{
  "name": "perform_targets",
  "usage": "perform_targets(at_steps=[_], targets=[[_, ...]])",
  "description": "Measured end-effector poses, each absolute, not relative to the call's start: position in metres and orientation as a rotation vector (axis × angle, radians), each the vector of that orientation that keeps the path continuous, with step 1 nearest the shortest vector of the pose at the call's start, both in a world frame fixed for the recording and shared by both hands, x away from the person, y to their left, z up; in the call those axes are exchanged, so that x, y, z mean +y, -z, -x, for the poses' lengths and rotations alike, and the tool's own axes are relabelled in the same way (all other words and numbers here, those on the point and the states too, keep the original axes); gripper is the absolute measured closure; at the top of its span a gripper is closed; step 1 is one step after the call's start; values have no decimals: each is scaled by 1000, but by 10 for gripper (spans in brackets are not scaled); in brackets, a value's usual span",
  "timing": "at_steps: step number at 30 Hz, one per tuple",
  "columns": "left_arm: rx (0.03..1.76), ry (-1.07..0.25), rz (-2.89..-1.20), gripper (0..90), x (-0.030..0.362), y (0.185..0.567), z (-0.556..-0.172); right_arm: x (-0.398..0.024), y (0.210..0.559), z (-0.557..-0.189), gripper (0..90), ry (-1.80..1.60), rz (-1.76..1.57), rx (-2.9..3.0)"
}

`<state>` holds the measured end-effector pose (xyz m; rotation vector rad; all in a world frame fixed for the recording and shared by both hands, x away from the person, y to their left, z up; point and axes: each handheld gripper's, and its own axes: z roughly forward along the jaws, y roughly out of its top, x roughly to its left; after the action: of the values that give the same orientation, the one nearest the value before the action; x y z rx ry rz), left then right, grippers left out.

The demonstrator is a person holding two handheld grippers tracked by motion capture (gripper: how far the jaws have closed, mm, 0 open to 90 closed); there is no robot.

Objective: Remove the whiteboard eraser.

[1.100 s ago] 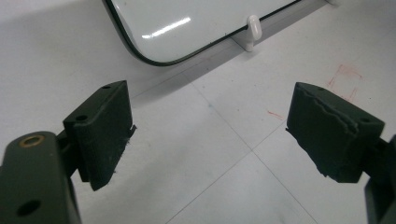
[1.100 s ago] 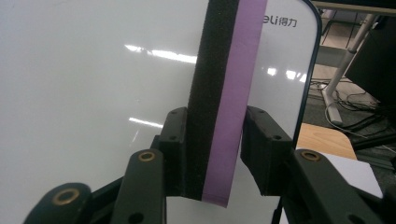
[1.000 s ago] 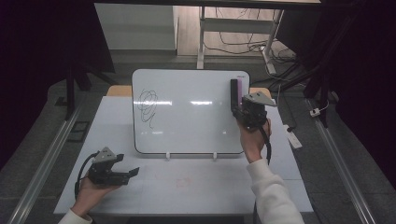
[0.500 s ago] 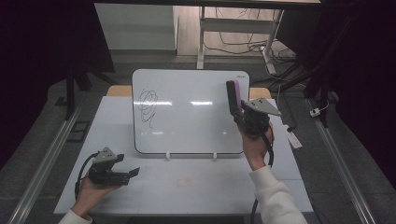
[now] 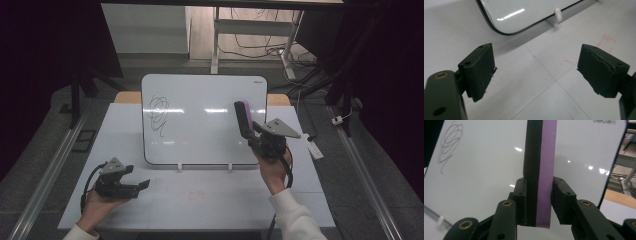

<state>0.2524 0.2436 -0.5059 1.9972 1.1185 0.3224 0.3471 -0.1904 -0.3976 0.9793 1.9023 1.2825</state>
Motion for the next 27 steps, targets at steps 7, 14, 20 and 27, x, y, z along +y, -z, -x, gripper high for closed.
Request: perform_targets(at_steps=[7, 14, 20, 27], targets=[[1110, -316, -1998, 159, 243, 505, -253, -191, 411, -336, 657, -1278, -918, 1983], [1091, -303, -1998, 170, 240, 502, -253, -189, 422, -328, 658, -1266, -855, 2055], [1077, -278, -1979, 173, 237, 496, -254, -186, 429, -321, 658, -1259, -798, 2103], [1039, -263, -1984, 178, 227, 488, -256, -182, 436, -309, 659, -1253, -711, 2164]])
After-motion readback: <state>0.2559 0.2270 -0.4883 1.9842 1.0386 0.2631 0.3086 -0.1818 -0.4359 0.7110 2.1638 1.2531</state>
